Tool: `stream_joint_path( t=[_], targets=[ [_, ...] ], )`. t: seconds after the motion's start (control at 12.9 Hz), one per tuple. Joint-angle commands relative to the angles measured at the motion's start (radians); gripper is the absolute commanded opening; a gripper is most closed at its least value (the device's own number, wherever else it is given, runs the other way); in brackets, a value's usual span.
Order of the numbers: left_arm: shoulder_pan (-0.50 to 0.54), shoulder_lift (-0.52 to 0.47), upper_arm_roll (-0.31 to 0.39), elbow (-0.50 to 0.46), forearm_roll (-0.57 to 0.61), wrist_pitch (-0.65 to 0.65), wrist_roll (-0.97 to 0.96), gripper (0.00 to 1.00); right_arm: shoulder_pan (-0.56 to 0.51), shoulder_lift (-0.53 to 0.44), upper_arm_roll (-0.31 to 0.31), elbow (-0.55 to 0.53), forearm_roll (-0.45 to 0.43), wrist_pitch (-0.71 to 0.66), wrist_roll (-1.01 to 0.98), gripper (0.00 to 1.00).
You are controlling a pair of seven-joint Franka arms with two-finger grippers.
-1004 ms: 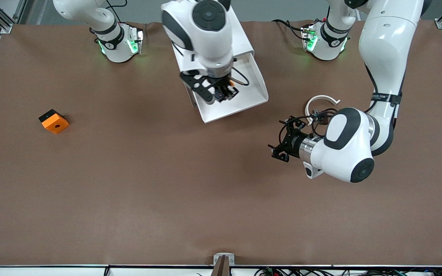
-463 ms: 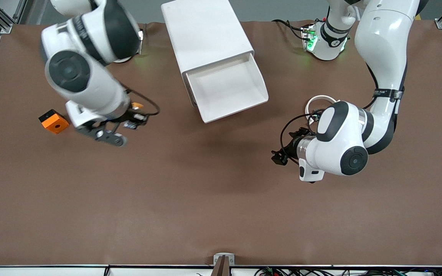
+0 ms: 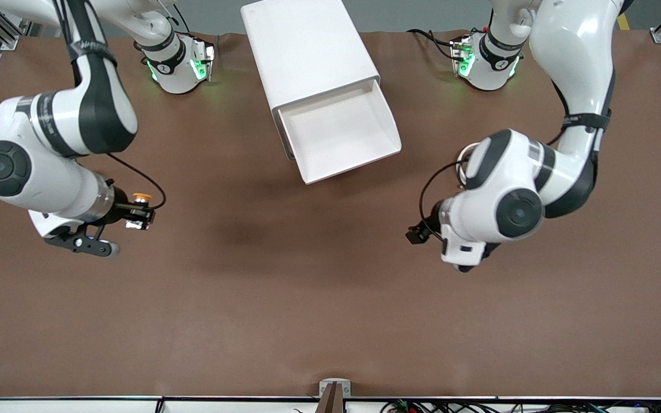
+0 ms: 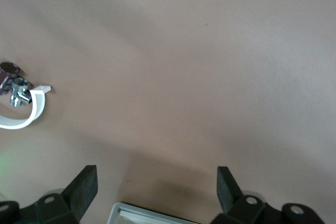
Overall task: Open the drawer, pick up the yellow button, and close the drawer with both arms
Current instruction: 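Push the drawer shut with the left gripper while the right gripper holds the button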
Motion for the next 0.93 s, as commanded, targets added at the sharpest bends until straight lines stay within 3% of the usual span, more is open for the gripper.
stream_joint_path(
  t=[0.0,0.31,0.54,0.85],
  targets=[
    [-0.033,-0.033,-0.021,-0.039,0.047,0.024,-0.004,1.0,-0.079,-0.068,0.021,-0.199,-0.012,0.193,-0.103,0.0],
    [-0.09,-0.058,-0.04,-0.077,0.072,0.025,-0.007,1.0,-0.19,-0.046,0.021,-0.422,-0.012,0.596,-0.283,0.0],
    [-0.146,-0.049,-0.04,-0.08,0.113,0.028,-0.01,1.0,-0.251,0.038,0.022,-0.495,-0.012,0.779,-0.332,0.0],
    [-0.196,-0.045,-0.04,-0.088,0.127,0.028,-0.013,1.0,-0.276,0.13,0.027,-0.492,0.002,0.832,-0.326,0.0]
  ],
)
